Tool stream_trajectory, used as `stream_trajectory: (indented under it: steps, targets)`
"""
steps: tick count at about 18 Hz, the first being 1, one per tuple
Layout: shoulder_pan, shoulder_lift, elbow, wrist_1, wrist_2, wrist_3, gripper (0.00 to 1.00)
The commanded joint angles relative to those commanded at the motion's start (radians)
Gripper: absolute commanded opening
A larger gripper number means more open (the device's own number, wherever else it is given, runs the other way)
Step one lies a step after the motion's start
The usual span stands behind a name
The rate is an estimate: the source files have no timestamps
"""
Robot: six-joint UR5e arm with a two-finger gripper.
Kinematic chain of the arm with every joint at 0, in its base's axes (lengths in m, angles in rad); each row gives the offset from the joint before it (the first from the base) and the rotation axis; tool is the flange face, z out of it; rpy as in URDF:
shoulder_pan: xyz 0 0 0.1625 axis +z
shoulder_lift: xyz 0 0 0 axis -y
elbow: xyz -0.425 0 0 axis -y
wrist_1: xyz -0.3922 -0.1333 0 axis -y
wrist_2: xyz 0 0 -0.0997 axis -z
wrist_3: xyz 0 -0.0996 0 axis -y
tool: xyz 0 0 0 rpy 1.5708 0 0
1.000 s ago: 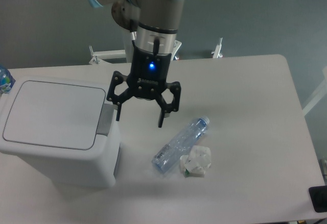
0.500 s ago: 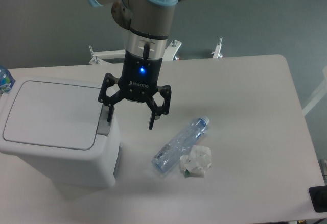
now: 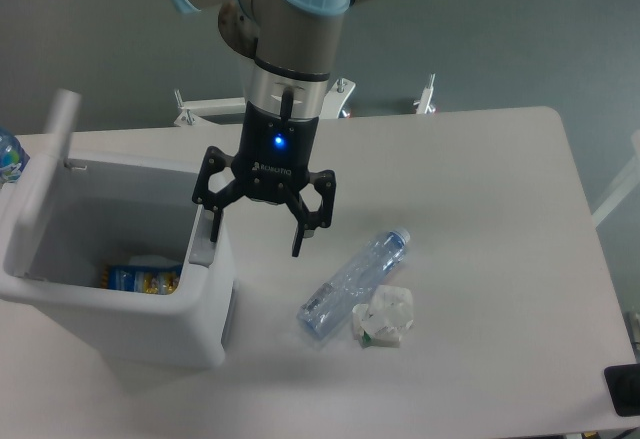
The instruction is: Open the trash can
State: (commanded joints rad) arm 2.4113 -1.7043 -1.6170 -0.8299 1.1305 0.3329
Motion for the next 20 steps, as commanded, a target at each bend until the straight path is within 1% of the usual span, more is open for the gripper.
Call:
stream_trajectory:
  steps: [1,3,4,6,7,9,10,11,13,15,17,20]
  targets:
    - [0.014,-0.002,0.015,0.002,0.006,0.002,1.00]
    - [0.049,-0.026,0.040,0.006,0.012,0.027,1.00]
    - [0.069,-0.038,0.051,0.005,0.015,0.066,1.00]
    - [0.129,-0.075,0.051,0.003,0.035,0.168,1.00]
    - [0.146,-0.090,0.048,0.002,0.079,0.222,1.00]
    - [0.193,-0.124,0.042,0.003,0.225,0.341,1.00]
    - [0.215,-0.147,0.042,-0.004,0.268,0.401,1.00]
    - [0.232,-0.181,0.045,-0.006,0.288,0.449,1.00]
    - [0.279,-0.219,0.048,-0.003,0.295,0.546,1.00]
    - [0.298,-0.230,0.045,-0.003,0.298,0.686,1.00]
    - [0.299,-0.245,0.031,-0.005,0.304,0.800,1.00]
    - [0.290,-0.248,-0.006,-0.003,0.403,0.882,1.00]
